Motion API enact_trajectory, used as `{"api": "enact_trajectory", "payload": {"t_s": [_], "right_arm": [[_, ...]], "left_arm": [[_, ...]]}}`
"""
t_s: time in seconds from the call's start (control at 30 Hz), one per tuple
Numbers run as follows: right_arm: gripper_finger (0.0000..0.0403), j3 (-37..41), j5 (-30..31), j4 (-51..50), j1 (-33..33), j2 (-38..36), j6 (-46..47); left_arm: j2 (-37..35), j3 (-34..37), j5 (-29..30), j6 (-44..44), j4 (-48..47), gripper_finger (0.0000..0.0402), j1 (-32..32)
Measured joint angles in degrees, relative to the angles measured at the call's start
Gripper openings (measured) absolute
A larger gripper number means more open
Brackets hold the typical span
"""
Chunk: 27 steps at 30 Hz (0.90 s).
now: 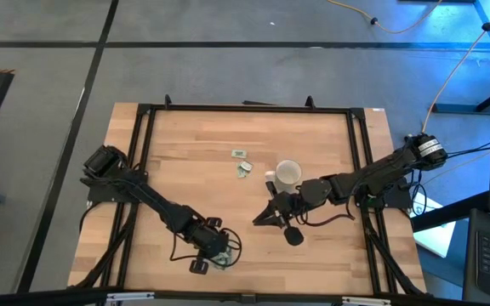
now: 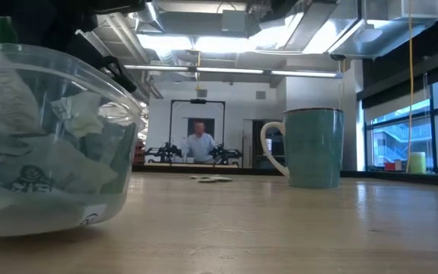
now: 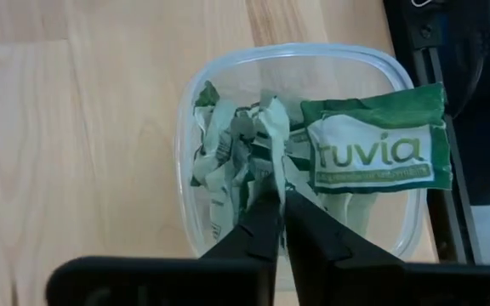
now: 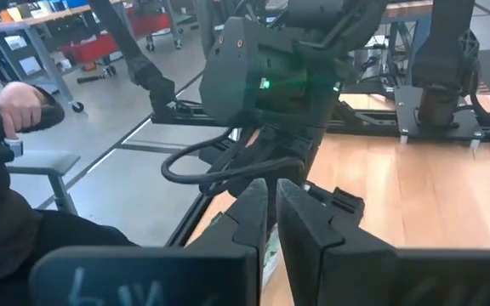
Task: Pick and place Stevia / Truvia into bins
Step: Put the top right light green stevia packet into the transparent bin, then put the bottom light green stevia packet into the transparent bin
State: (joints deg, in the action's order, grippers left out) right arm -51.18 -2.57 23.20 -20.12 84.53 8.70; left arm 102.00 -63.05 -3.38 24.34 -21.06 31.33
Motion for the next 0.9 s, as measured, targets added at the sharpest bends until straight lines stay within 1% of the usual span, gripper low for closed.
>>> {"api": "enact_trajectory", "payload": {"t_s": [0.17, 0.3, 0.5, 0.6, 0.67, 0.73, 0.83, 0.9], "right_arm": [[0.0035, 0.0, 0.0, -1.6, 0.0, 0.0, 0.0], [0.0035, 0.0, 0.0, -1.9, 0.0, 0.0, -0.1], [0.0035, 0.0, 0.0, -2.1, 0.0, 0.0, -0.2], [0.0035, 0.0, 0.0, -2.7, 0.0, 0.0, -0.2], [0.0035, 0.0, 0.0, -3.2, 0.0, 0.0, -0.2], [0.0035, 0.0, 0.0, -4.5, 0.0, 0.0, -0.2], [0.0035, 0.0, 0.0, -6.2, 0.0, 0.1, -0.2], [0.0035, 0.0, 0.0, -7.6, 0.0, 0.1, -0.4]], "left_arm": [[0.0, -0.2, -0.4, 0.0, -0.3, 0.0053, 0.0], [0.0, -2.2, -2.0, -0.7, -1.4, 0.0073, 0.0], [0.0, -6.5, -1.9, -3.8, -5.3, 0.0081, 0.0], [-0.1, -8.4, -1.2, -4.5, -9.4, 0.0080, 0.0], [-0.1, -9.5, 0.2, -4.3, -13.8, 0.0079, -0.2], [-0.1, -10.8, 3.6, -4.1, -17.8, 0.0077, -0.4], [-0.1, -12.0, 9.6, -4.7, -21.0, 0.0076, -0.7], [-0.2, -12.3, 12.4, -6.1, -21.6, 0.0076, -1.2]]}}
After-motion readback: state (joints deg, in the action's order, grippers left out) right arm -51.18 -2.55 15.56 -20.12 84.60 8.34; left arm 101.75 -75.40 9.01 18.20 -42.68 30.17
